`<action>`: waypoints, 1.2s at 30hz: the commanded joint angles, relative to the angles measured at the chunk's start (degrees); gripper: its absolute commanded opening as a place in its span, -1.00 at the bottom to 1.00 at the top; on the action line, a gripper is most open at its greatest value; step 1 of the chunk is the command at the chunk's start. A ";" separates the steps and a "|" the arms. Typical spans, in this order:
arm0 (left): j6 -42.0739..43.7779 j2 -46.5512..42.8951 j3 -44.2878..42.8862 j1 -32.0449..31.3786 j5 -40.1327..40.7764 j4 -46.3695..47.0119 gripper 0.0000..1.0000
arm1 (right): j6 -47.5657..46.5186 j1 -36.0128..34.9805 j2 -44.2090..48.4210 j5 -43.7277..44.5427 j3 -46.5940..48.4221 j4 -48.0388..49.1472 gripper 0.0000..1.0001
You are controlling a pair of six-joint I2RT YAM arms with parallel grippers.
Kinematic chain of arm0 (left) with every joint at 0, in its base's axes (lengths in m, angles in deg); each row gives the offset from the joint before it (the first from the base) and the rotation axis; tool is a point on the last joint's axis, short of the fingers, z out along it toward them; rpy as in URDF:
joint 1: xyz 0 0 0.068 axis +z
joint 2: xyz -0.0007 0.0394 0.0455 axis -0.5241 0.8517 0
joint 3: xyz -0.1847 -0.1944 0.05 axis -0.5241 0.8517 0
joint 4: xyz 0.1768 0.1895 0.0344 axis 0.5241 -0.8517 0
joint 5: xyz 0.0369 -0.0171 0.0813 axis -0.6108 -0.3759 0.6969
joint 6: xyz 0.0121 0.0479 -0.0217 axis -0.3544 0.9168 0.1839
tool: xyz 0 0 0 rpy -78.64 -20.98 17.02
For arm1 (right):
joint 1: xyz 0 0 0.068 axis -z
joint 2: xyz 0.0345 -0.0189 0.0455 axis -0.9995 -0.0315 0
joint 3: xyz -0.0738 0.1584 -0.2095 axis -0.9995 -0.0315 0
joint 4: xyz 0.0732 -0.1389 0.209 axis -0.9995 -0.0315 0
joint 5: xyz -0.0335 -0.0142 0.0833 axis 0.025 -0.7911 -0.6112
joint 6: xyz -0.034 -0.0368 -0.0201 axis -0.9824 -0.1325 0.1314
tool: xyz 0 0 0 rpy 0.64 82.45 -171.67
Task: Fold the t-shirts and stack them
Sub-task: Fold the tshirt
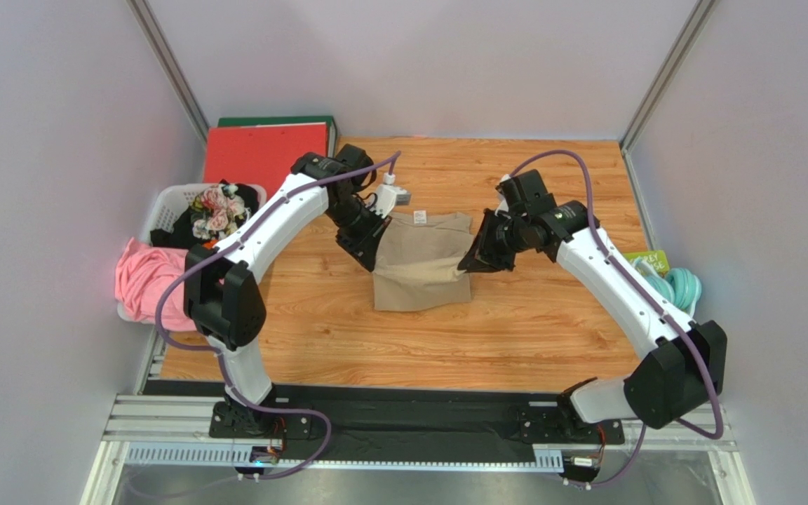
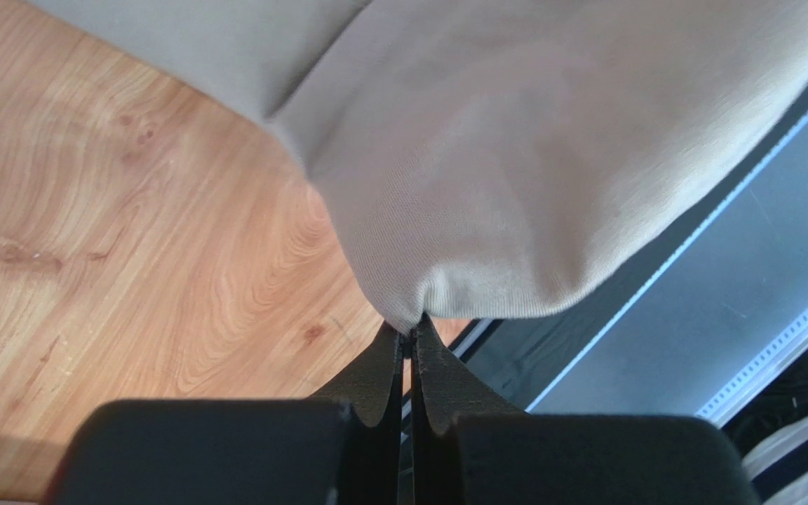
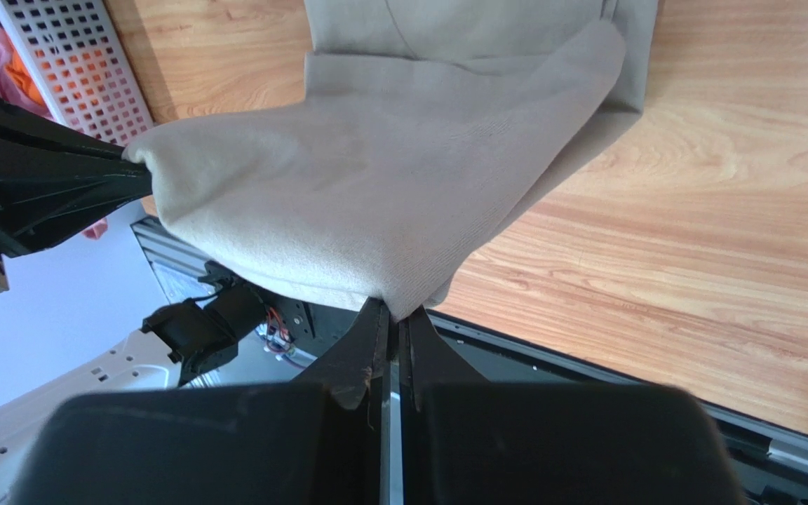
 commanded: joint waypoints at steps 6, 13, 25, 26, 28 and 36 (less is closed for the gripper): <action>-1.99 4.37 -7.83 2.10 2.57 0.92 -1.00 | -3.37 3.68 -8.54 -2.62 6.43 4.39 -1.00; -2.26 8.33 -14.42 2.10 3.54 0.13 -1.00 | -3.98 4.64 -16.80 -4.11 12.76 6.14 -1.00; -1.64 18.61 -22.33 3.06 9.08 0.66 -1.00 | -4.43 8.59 -24.90 -6.04 18.65 7.55 -1.00; -1.55 20.27 -23.04 3.24 9.34 0.57 -1.00 | -4.51 9.03 -25.69 -6.39 18.65 7.90 -1.00; -1.20 21.95 -26.20 3.59 10.83 -0.21 -1.00 | -4.60 9.56 -26.66 -6.83 18.74 8.43 -1.00; -0.50 27.23 -32.27 4.56 13.65 -1.28 -1.00 | -4.95 11.50 -33.42 -8.86 24.26 9.13 -1.00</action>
